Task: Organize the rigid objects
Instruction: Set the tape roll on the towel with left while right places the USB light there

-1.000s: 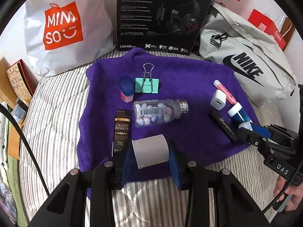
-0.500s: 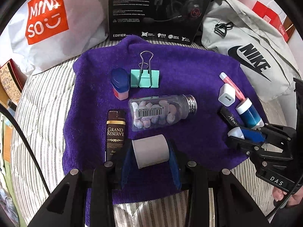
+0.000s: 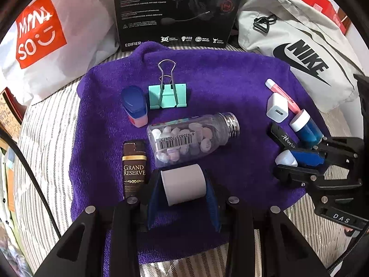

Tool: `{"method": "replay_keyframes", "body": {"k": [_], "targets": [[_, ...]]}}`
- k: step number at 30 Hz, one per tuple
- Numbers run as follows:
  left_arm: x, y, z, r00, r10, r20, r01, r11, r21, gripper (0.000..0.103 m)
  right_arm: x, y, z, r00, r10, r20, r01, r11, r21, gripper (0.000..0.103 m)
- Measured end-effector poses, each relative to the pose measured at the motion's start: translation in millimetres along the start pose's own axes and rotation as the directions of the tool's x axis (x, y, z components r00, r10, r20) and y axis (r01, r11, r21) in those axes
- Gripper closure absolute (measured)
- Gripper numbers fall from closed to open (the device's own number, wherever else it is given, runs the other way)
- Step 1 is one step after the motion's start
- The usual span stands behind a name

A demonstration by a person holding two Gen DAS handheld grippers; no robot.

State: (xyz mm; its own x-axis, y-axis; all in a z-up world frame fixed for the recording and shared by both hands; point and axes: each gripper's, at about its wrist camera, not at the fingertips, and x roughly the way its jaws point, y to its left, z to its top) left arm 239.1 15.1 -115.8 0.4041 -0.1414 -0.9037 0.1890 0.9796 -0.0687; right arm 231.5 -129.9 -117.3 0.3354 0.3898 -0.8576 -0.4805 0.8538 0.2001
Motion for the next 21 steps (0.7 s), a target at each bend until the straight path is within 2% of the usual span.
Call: {"method": "replay_keyframes", "body": {"k": [7, 21], "targets": [[1, -7, 0, 1.0, 0.024, -0.006, -0.023, 0.999, 0.043, 0.068, 1, 1, 1, 1.0, 0.003, -0.01, -0.004, 0.999, -0.037, 0.079], [-2, -11, -6, 0.999, 0.05, -0.008, -0.05, 0.998, 0.047, 0.063, 0, 0, 1, 1.0, 0.013, -0.008, -0.013, 0.999, -0.035, 0.078]]}}
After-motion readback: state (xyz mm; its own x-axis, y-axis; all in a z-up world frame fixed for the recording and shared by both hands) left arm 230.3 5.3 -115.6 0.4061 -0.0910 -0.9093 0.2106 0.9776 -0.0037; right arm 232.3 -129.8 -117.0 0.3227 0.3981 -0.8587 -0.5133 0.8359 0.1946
